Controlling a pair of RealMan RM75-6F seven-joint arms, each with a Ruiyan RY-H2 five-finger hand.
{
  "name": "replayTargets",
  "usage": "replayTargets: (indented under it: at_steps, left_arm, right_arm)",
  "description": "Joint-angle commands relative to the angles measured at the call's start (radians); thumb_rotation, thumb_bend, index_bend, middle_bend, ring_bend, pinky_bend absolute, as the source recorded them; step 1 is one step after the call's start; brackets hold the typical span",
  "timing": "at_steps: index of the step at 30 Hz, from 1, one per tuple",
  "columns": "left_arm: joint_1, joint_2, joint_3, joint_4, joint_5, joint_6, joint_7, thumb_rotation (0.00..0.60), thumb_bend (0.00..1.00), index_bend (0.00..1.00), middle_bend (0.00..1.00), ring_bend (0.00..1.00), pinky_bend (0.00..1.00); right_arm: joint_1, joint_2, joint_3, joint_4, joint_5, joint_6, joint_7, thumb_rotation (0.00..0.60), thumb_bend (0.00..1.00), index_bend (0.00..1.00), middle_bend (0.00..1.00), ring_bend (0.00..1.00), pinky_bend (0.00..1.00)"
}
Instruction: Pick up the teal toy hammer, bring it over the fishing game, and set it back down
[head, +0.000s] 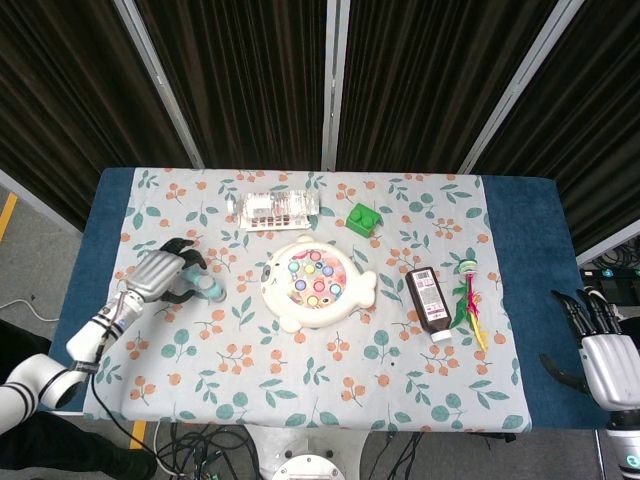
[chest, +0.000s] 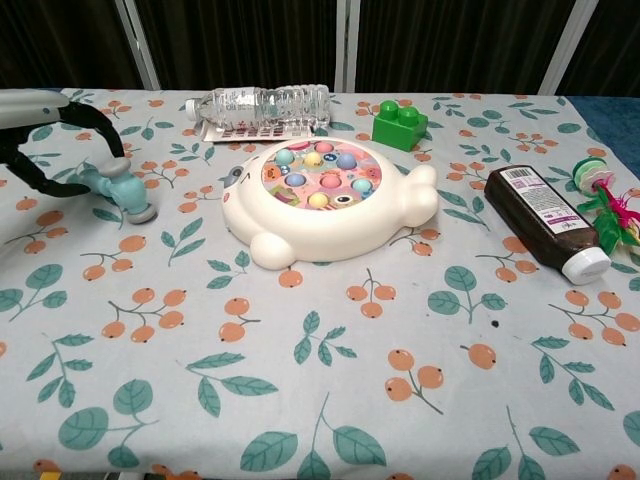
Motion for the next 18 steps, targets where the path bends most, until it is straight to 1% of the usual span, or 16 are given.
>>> replayTargets:
  at_steps: [1,7,18]
  left_arm:
    - [-0.020,-0.022,0.011,0.021,0.005,-0.009,-0.021,0.600,0.31,0.33,0.26,0.08,0.08]
    - [-0.027,-0.047,0.018,0.042,-0.011,-0.008,-0.034,0.600,0.31,0.36,0.26,0.08,0.08]
    - [-0.028,-0.052,0.035,0.061,-0.028,0.000,-0.042,0.600,0.31,0.39,0.26,0.08,0.08]
  right_arm:
    - [0.001,-0.001,0.001,-0.001,0.001,-0.002,-0.001,0.600,0.16,0.05,0.14,0.00,0.00]
    - [-0.001,-0.001,0.002,0.003,0.005,-0.002,0.004,0.600,0.15,0.05,0.14,0.00,0.00]
    - [-0.001,-0.005,0.003,0.010,0.006,-0.004,0.011,0.600,0.16,0.05,0.14,0.00,0.00]
